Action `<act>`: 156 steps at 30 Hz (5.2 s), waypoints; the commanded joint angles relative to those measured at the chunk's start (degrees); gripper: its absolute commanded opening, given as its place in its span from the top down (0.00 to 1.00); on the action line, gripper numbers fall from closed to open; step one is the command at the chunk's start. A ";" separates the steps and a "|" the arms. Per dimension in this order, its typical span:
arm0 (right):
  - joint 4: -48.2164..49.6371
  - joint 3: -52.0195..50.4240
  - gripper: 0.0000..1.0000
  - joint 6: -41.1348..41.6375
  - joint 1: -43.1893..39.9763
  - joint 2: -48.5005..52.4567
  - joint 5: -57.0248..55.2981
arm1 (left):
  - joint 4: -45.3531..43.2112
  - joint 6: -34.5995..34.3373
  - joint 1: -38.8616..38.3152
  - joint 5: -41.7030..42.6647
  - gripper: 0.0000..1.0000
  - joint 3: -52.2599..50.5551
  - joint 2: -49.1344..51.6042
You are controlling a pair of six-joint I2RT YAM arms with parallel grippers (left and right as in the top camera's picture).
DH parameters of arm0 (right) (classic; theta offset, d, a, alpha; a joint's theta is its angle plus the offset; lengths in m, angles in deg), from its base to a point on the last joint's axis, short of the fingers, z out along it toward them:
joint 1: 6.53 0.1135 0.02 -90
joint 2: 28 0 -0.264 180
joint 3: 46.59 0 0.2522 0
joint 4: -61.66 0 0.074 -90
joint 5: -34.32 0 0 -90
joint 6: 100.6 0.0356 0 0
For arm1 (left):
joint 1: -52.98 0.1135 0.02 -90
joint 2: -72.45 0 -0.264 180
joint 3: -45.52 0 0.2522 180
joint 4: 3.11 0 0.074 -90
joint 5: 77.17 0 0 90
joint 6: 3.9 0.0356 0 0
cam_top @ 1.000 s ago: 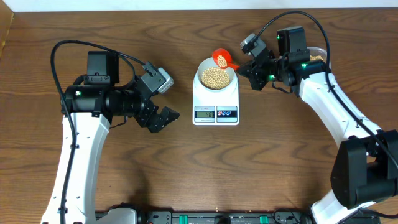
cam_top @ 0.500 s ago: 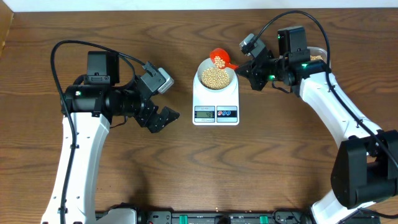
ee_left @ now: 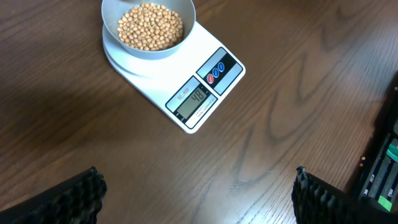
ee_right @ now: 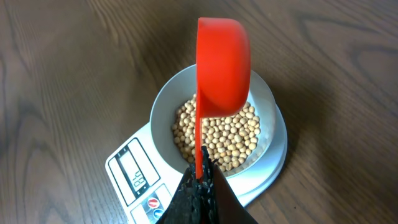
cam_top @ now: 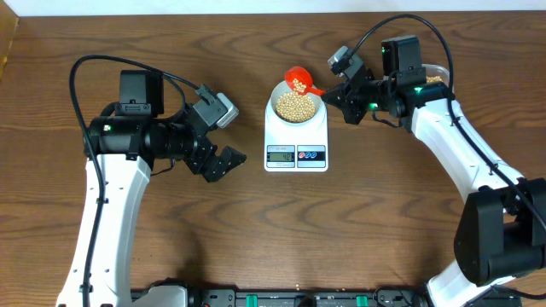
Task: Scoop item into bowl and weigh 50g on scale
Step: 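Tilt the red scoop over the bowl to pour soybeans in, then move the red scoop right back to the soybean tub, then scoop a small amount of soybeans from the tub with the red scoop, then carry the red scoop left and lower it into the bowl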
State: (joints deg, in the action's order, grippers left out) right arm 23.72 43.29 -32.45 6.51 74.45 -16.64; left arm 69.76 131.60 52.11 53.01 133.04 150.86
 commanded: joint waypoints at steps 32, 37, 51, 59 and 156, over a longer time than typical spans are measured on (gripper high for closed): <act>0.61 -0.15 0.99 4.48 -2.03 -1.36 1.90 | 0.22 0.96 0.15 0.74 0.02 0.35 -0.61; 0.63 -0.15 0.99 5.05 -4.81 -1.36 2.08 | 0.22 0.96 0.15 0.74 0.02 0.35 -0.61; -2.10 -0.15 0.99 7.63 -21.75 -1.36 7.45 | 0.22 0.96 0.15 0.74 0.02 0.35 -0.61; -7.69 -0.15 0.99 0.28 -30.01 -1.57 -4.37 | 0.22 0.96 0.15 0.74 0.02 0.35 -0.61; -2.43 -0.15 0.99 4.57 5.29 2.99 -7.54 | 0.22 0.96 0.15 0.74 0.02 0.35 -0.61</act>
State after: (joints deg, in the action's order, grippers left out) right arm 21.29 43.29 -33.24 13.35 77.36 -29.31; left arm 69.76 131.60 52.11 53.01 133.04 150.88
